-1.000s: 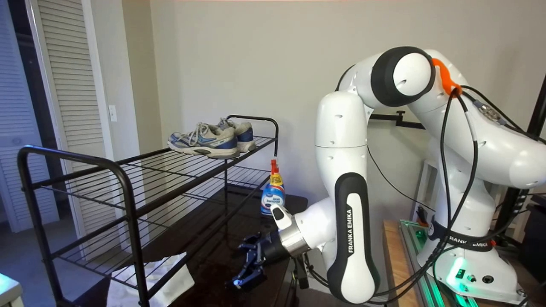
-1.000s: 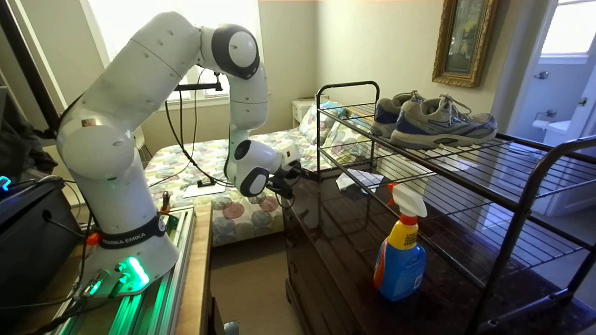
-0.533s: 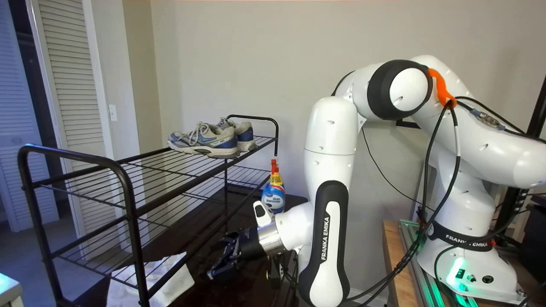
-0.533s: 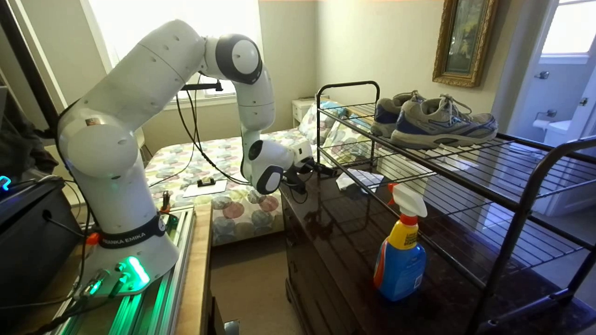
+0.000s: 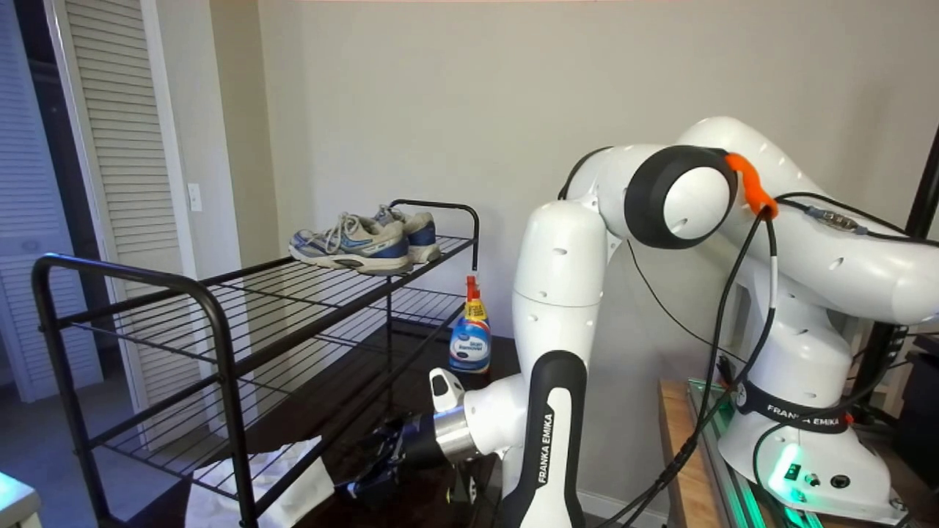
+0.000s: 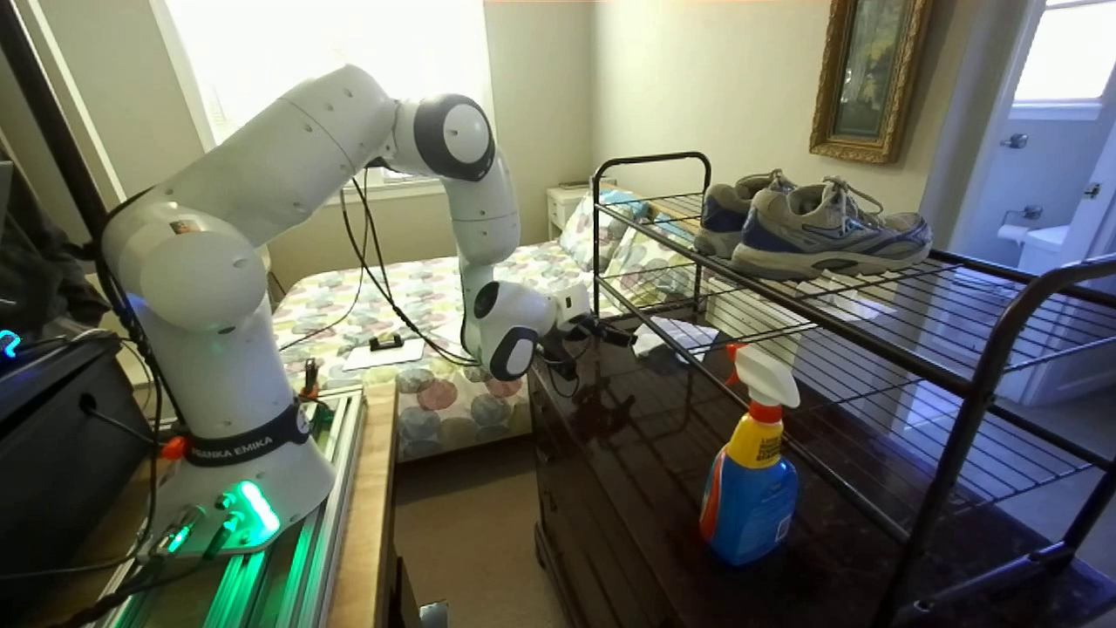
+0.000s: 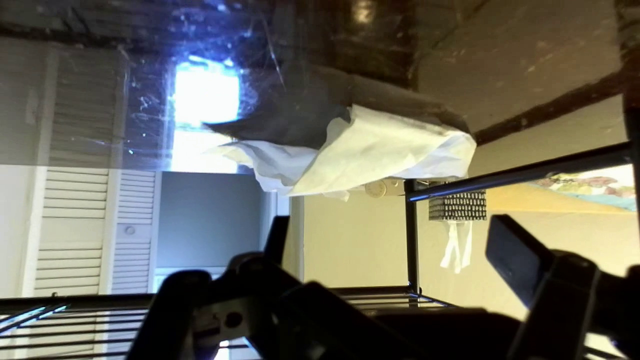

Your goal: Take the paper towel from under the rack and place it on top of the rack

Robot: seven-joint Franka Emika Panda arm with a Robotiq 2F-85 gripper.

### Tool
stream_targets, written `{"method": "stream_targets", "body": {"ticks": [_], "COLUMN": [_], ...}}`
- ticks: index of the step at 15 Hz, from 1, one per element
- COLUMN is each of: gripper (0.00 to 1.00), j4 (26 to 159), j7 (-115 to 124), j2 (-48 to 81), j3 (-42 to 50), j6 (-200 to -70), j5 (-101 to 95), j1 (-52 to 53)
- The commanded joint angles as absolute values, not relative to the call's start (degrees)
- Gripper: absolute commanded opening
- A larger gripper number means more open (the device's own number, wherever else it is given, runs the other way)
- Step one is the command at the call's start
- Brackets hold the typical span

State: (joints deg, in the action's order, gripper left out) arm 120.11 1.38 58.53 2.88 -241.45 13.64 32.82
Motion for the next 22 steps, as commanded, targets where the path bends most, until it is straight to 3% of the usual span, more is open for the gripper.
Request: {"method": "stream_targets", "body": {"ticks": [1,9,10,17,22], "gripper": [1.00,1.00,1.00,1.00,1.00], "j4": [116.3,114.3,113.6,110.2,107.2], "j7": [3.7,2.2,-2.2,-6.5,-7.3], "j2": [63.7,64.5,64.1,63.0,64.0], "j3": [3.9,2.8,-1.2,-3.4,-3.3], "j6": [-243.6,-243.1,-242.8,-230.9,-230.0], "j5": [15.7,15.8,15.6,17.2,19.5], "j1": [35.2,34.7,30.8,27.5,27.9]}}
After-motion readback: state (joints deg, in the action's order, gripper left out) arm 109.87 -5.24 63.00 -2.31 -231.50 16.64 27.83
